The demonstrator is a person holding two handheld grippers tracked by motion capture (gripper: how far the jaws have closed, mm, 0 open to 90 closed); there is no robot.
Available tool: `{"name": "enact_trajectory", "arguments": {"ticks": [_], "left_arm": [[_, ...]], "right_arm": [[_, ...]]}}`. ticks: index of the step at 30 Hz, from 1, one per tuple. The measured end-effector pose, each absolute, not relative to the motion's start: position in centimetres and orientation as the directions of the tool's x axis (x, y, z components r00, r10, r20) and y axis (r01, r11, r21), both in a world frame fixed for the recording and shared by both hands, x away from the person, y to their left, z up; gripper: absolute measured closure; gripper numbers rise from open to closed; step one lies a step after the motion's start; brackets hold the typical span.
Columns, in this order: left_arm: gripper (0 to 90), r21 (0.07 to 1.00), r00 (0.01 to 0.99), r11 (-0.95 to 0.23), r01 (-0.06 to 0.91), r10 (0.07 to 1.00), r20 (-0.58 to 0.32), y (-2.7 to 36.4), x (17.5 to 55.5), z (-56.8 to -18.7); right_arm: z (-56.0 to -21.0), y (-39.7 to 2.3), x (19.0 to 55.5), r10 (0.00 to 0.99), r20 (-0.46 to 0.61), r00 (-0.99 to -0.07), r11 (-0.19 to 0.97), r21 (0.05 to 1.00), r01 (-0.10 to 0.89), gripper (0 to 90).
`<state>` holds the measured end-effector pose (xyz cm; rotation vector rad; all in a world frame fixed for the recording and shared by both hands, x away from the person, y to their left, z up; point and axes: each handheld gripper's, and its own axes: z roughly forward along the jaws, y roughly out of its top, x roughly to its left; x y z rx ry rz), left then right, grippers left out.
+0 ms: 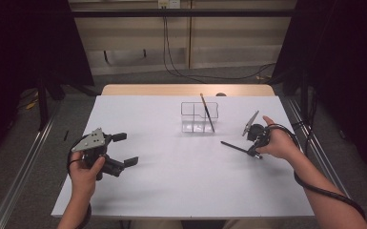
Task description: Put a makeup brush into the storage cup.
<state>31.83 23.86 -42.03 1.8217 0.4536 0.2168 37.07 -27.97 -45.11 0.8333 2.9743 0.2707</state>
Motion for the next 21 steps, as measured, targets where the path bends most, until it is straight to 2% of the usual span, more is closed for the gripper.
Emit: {"name": "enact_trajectory", "arguments": {"ticks": [21], "left_arm": [[0.1, 0.949, 0.906, -0.244, 0.199, 0.414, -0.083, 23.8, 31.9, -42.1]], "right_arm": [[-43.9, -27.6, 36.3, 0.477, -0.002, -0.879, 0.864, 0.187, 0.468, 85.3]]}}
